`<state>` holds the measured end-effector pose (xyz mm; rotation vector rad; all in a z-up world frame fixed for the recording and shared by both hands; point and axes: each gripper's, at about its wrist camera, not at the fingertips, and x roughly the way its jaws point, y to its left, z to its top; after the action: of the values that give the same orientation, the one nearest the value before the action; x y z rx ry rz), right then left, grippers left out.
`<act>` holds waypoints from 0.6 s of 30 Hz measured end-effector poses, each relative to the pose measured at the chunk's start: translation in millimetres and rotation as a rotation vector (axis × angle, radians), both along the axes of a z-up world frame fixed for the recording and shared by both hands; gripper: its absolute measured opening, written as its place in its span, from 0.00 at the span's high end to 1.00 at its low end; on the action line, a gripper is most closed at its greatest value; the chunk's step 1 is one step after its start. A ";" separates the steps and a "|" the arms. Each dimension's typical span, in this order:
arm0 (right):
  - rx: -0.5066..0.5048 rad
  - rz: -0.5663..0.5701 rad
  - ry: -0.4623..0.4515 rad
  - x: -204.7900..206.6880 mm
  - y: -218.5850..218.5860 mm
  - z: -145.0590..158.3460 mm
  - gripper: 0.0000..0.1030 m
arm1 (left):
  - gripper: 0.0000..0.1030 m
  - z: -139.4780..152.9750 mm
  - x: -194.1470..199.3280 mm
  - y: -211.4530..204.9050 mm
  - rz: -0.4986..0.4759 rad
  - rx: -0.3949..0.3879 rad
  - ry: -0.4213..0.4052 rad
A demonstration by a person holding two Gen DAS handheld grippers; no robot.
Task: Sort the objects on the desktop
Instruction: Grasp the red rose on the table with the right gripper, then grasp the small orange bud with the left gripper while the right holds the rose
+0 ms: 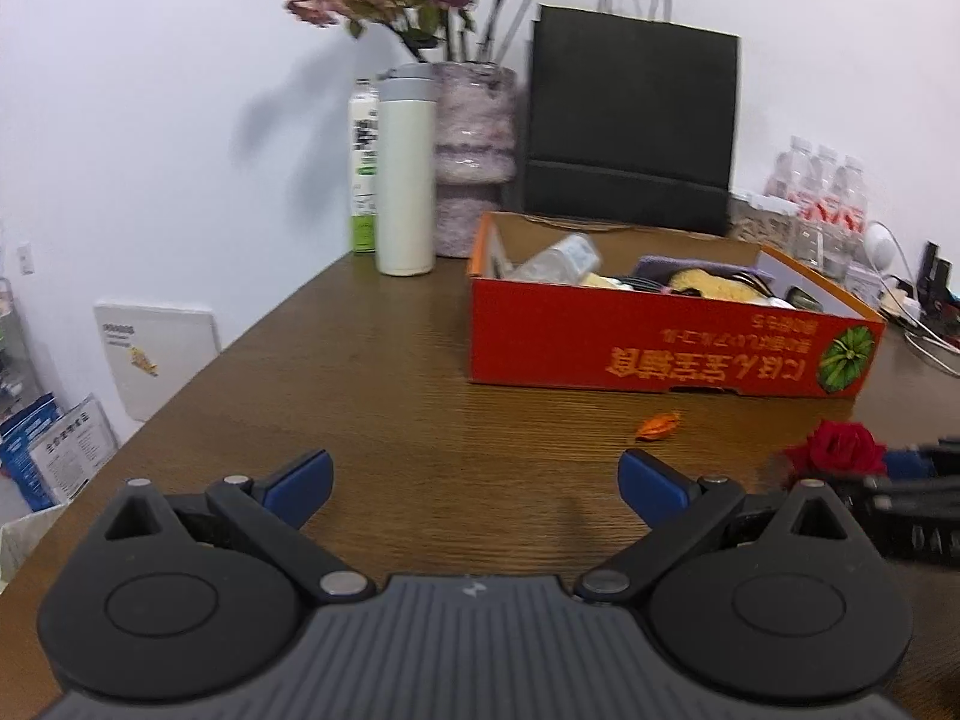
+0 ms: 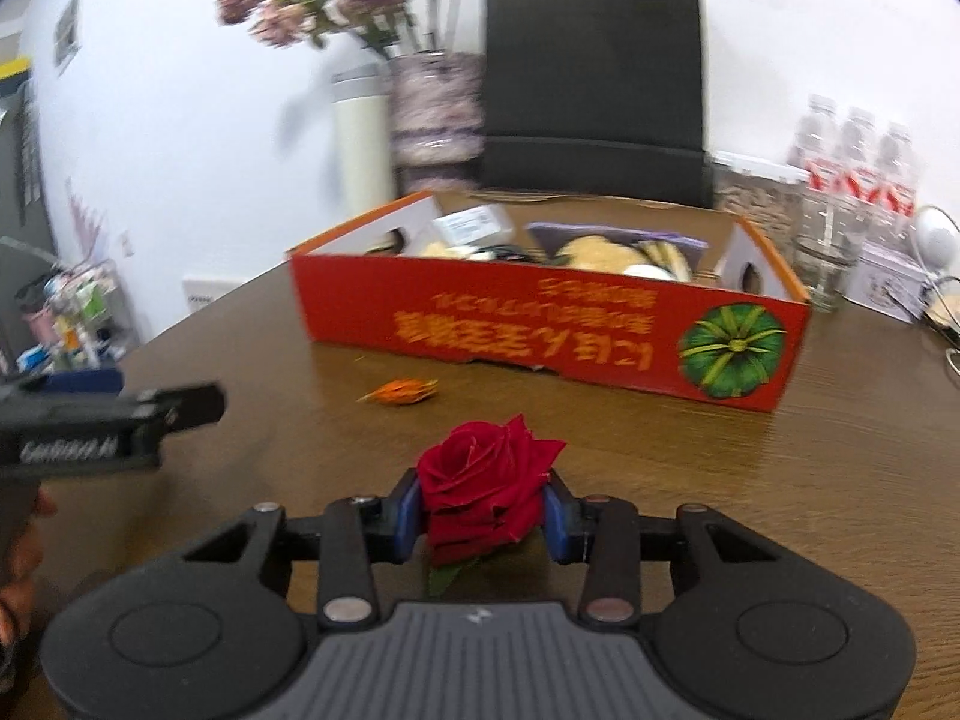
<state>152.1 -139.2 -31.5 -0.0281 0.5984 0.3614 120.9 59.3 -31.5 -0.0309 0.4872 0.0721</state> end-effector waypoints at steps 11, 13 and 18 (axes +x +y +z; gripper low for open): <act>-0.031 -0.102 -0.034 38.0 -32.1 -3.7 0.62 | 0.00 -2.0 53.0 -48.8 -0.130 0.057 0.027; -0.032 -0.109 -0.039 44.2 -36.6 -3.7 0.62 | 0.00 -4.3 63.9 -54.5 -0.140 0.045 0.048; -0.038 -0.116 -0.047 58.8 -45.4 -5.0 0.62 | 0.15 -8.8 82.8 -64.6 -0.160 0.036 0.074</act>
<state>210.9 -184.5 -36.5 -0.0379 0.5574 0.2359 203.7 -5.3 -40.3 0.0460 0.5607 -0.0751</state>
